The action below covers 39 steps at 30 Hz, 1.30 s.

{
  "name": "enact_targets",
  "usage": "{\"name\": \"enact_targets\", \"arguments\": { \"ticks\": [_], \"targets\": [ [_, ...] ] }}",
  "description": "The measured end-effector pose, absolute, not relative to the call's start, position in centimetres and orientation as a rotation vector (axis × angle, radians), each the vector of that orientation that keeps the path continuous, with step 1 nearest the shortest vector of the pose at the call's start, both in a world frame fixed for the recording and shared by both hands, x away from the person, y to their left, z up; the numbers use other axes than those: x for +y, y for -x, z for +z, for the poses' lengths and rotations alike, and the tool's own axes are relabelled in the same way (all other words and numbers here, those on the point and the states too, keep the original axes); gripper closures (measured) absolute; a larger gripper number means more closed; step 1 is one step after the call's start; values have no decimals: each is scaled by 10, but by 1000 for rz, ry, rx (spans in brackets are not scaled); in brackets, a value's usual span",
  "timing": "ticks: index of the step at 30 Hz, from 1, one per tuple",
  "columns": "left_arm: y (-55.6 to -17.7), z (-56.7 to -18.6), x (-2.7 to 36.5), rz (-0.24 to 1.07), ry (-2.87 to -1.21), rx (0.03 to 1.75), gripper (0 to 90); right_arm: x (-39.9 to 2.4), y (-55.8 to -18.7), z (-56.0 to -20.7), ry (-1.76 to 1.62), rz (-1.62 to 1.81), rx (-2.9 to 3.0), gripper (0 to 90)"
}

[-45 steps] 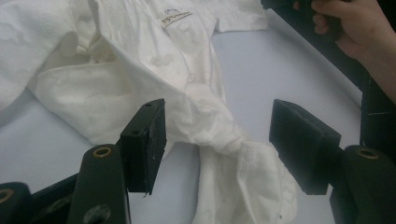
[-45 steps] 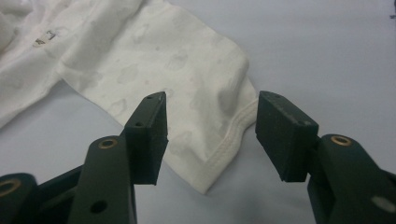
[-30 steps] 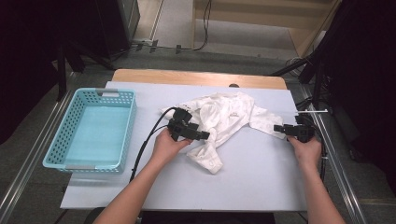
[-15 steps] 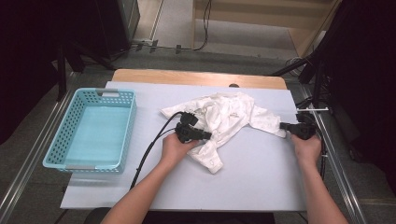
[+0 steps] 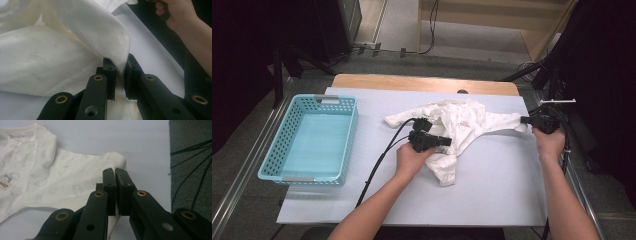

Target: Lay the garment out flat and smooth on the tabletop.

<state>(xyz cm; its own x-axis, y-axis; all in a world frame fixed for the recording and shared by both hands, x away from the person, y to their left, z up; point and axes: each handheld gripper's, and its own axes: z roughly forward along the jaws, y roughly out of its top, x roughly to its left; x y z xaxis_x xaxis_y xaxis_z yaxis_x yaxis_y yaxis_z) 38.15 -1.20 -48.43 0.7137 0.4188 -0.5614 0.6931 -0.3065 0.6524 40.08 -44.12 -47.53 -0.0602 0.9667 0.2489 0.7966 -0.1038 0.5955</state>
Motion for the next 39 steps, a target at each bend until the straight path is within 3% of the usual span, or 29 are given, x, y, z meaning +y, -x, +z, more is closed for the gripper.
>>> {"name": "enact_targets", "arguments": {
  "ticks": [16,19,23,26,39],
  "targets": [
    [-361,-461,-37,-448,-1865,731,821,-464,-409,-426,-1896,885,1825,847],
    [-361,-466,-39,-449,-1944,745,678,-468,-409,-426,-1903,867,1828,834],
    [-358,-467,-33,-432,-2034,727,542,-471,-407,-433,-1919,837,1815,638],
    [-354,-461,-26,-372,-2073,710,479,-471,-405,-436,-1929,833,1813,588],
    [-358,-454,0,-243,-2110,725,412,-440,-402,-444,-1860,941,1941,492]
  ]
}}
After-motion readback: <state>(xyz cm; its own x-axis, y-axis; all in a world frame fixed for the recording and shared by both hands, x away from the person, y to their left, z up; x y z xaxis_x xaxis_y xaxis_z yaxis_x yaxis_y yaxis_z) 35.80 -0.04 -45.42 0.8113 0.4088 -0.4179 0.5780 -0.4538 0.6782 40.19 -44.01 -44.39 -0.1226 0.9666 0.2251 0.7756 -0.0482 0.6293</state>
